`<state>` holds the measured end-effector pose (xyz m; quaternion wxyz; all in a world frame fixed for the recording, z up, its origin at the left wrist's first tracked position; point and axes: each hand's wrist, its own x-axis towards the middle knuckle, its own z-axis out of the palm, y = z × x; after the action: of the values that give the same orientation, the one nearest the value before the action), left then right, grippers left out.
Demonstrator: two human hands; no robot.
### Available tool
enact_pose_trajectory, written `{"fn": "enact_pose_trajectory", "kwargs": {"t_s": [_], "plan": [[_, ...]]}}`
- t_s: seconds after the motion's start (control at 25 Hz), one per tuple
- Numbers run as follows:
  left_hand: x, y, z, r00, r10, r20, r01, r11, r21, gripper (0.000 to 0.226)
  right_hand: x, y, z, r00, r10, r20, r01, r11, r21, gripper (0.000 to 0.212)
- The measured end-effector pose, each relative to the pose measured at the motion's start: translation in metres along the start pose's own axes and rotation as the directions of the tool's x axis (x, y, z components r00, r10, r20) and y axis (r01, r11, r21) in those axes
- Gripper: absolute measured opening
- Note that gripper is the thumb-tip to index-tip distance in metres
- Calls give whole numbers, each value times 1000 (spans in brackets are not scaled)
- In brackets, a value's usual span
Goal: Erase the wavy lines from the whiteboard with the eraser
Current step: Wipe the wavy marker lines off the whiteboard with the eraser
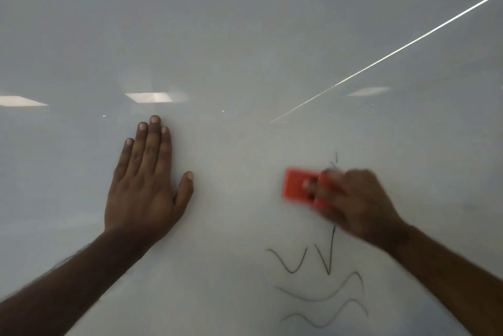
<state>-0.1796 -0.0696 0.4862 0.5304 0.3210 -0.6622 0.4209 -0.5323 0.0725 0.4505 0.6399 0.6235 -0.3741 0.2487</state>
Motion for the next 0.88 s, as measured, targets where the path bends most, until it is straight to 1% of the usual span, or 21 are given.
{"fn": "enact_pose_trajectory", "kwargs": {"t_s": [0.04,0.12,0.2,0.24,0.28,0.32,0.36,0.44,0.52,0.6,0.68,0.72,0.76,0.8,0.84,0.88], "plan": [[0,1,1,1000,3,-5,-3,1000,2,78,16,16,-1,985,159,-69,-161,987,-19,41],[-2,4,1,1000,2,-1,-2,1000,0,77,49,31,2,899,404,-167,-415,910,-29,44],[-2,7,2,1000,-2,1,2,1000,-7,77,79,30,7,788,577,-216,-590,808,4,42],[-2,8,2,1000,-5,0,5,1000,-6,77,89,24,10,738,632,-236,-646,763,26,42],[-3,9,3,1000,-6,3,6,1000,-4,77,92,13,13,715,654,-247,-667,744,40,42],[-4,10,4,1000,-4,6,4,1000,-2,77,90,-5,16,732,636,-243,-646,762,49,42],[-4,11,5,1000,1,7,-1,1000,0,77,82,-28,20,781,584,-222,-588,807,54,41],[-5,12,6,1000,3,8,-3,1000,-2,77,52,-80,26,891,428,-152,-423,904,68,38],[-6,14,5,1000,-6,16,6,1000,-8,77,16,-117,27,957,279,-77,-273,958,85,35],[-8,16,4,1000,-3,18,3,1000,-19,77,-18,-127,25,989,146,-8,-145,986,87,33],[-9,17,2,1000,5,14,-4,1000,-24,76,-43,-109,18,997,60,46,-63,996,65,32],[-10,17,2,1000,7,13,-6,1000,-23,76,-50,-93,15,996,71,53,-74,996,51,33],[-10,17,2,1000,9,12,-9,1000,-21,76,-53,-76,12,991,130,36,-131,991,32,35],[-11,18,3,1000,11,10,-11,1000,-18,76,-51,-55,9,973,231,-1,-231,973,5,38],[-11,18,4,1000,12,9,-12,1000,-16,76,-43,-35,7,934,353,-50,-354,935,-20,41],[-11,18,4,1000,14,9,-14,1000,-16,76,-30,-15,6,876,473,-100,-478,878,-38,43]]}}
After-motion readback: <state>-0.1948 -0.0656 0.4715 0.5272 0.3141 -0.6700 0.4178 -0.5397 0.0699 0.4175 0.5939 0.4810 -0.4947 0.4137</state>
